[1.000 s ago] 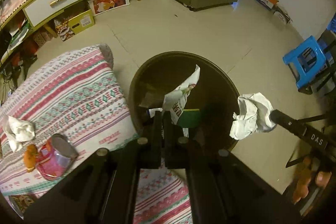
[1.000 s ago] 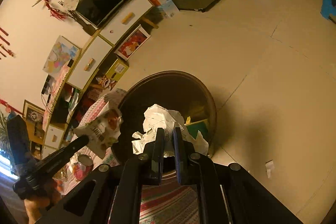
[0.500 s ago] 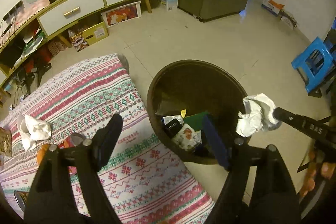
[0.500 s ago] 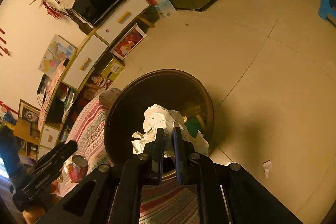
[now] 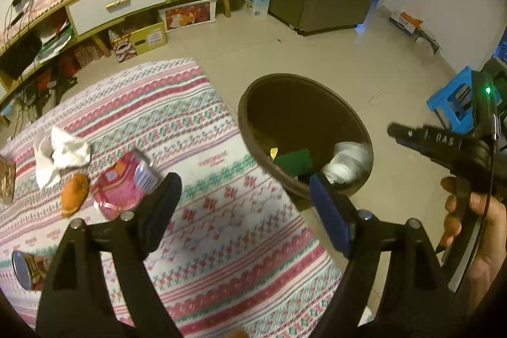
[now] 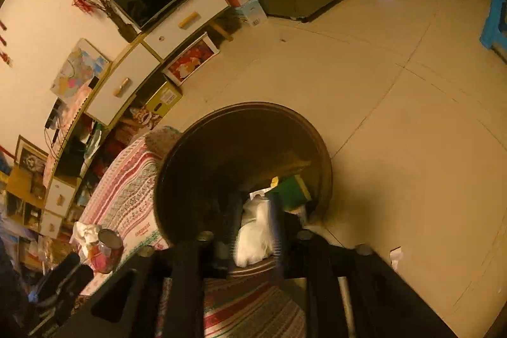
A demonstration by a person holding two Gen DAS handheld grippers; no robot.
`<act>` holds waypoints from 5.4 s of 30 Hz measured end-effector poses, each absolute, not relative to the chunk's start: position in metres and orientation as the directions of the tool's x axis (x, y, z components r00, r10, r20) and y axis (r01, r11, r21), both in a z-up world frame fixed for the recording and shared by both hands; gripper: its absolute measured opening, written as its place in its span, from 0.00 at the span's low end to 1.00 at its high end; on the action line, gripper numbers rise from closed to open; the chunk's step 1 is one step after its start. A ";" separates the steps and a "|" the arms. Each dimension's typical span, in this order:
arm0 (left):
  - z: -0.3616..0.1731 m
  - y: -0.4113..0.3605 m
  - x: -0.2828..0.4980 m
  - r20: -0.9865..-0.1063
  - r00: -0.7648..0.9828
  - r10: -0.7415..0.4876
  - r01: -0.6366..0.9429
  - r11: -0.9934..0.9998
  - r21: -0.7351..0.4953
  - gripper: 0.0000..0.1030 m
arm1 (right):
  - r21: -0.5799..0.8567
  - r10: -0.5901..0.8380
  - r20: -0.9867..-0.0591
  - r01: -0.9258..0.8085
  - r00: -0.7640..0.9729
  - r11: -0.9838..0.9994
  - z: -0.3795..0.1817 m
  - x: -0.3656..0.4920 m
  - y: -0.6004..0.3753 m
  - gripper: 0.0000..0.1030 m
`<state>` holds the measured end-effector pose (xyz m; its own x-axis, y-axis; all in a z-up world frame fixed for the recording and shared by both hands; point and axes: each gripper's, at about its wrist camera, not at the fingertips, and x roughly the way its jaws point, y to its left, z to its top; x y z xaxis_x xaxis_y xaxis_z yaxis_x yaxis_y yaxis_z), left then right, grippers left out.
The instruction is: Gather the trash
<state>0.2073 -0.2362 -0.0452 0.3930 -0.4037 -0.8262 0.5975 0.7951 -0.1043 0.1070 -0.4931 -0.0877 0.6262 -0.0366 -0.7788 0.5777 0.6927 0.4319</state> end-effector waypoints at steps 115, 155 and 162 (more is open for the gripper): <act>-0.093 0.014 0.263 -0.904 0.365 -0.225 0.303 0.946 -0.113 0.53 | -0.190 -0.080 -0.927 -0.275 0.367 0.942 -0.148 0.368 -0.188 0.59; -0.038 -0.074 0.231 -0.751 0.458 -0.475 0.419 0.861 -0.289 0.53 | 0.071 -0.112 -0.798 0.277 0.593 0.958 -0.033 0.198 -0.411 0.70; -0.023 -0.199 0.232 -0.718 0.354 -0.599 0.547 0.755 -0.361 0.53 | 0.039 -0.176 -0.810 0.352 0.559 0.935 -0.036 0.148 -0.447 0.70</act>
<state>0.2323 -0.1991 -0.0228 0.3541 -0.5995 -0.7178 0.5469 0.7554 -0.3610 0.1476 -0.4471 -0.0363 0.5586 -0.1764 -0.8104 0.3522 0.9351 0.0392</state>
